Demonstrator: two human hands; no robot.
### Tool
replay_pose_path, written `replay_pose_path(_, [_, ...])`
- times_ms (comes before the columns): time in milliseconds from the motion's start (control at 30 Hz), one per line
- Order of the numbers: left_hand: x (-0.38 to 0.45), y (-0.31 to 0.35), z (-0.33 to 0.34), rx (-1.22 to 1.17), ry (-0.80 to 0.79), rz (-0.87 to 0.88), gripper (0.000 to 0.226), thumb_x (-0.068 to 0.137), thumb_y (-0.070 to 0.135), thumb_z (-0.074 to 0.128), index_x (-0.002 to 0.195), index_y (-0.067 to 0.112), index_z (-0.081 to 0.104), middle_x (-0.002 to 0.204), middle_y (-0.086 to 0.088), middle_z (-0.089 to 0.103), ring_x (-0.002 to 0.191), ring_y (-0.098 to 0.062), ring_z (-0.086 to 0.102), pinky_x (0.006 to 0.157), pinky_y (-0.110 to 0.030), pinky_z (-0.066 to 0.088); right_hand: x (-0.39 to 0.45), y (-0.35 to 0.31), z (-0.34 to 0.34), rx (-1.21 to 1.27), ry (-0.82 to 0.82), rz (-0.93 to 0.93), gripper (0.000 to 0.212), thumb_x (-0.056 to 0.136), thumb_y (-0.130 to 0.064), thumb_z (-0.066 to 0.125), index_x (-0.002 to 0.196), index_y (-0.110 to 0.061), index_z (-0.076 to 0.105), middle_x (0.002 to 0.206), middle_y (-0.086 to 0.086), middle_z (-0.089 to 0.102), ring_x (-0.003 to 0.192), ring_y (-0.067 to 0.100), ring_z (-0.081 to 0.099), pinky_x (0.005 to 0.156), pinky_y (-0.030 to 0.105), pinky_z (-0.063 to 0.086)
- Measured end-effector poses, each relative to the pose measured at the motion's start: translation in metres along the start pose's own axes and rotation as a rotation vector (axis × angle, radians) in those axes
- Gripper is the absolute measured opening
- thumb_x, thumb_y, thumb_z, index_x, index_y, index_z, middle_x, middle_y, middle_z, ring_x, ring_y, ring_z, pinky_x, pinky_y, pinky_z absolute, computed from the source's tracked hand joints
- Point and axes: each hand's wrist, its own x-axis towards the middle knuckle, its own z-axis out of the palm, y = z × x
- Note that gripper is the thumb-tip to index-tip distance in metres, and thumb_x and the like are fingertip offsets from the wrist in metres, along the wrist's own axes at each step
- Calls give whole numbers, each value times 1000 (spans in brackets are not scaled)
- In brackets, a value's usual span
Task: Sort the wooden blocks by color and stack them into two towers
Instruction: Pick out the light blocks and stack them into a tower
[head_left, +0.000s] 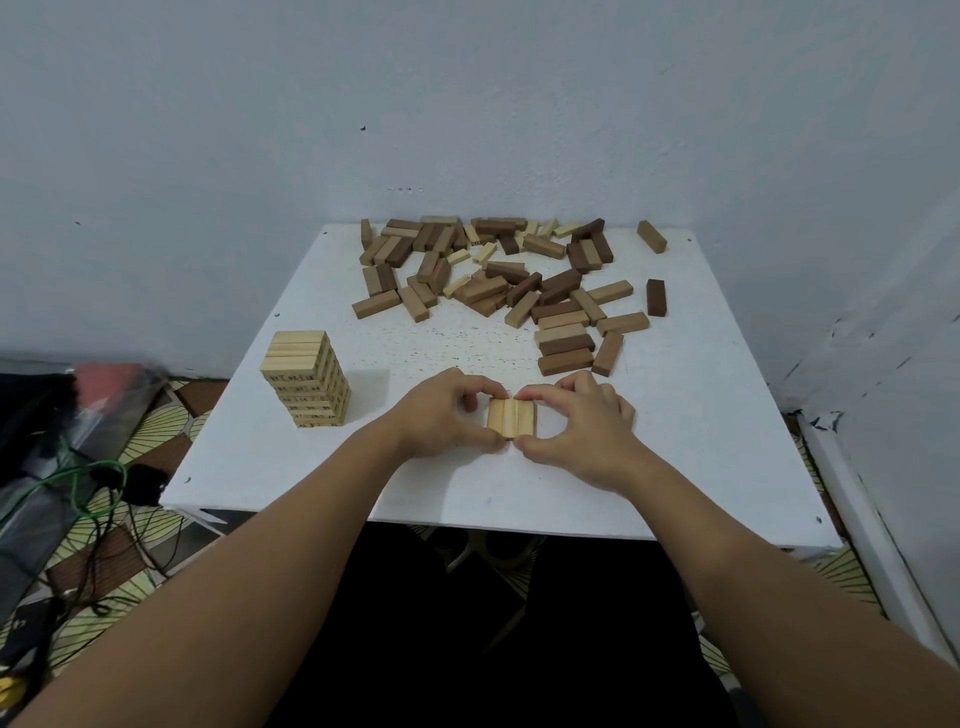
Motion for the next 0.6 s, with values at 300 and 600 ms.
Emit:
replay_pose_path(300, [-12, 38, -47, 32, 26, 69, 50, 79, 29, 89, 123, 37, 68, 79, 3, 51, 67, -11, 46, 65, -25, 40, 5, -24, -27, 122, 141, -148, 56, 71, -57, 76, 126, -50, 62, 116, -13, 40, 119, 14, 34, 104, 37, 27])
replay_pose_path(600, [-65, 47, -164, 192, 219, 139, 50, 74, 37, 92, 118, 44, 69, 98, 13, 50, 96, -3, 51, 79, -16, 42, 34, -134, -46, 198, 246, -377, 54, 68, -58, 74, 121, -50, 63, 116, -12, 45, 116, 14, 38, 111, 45, 36])
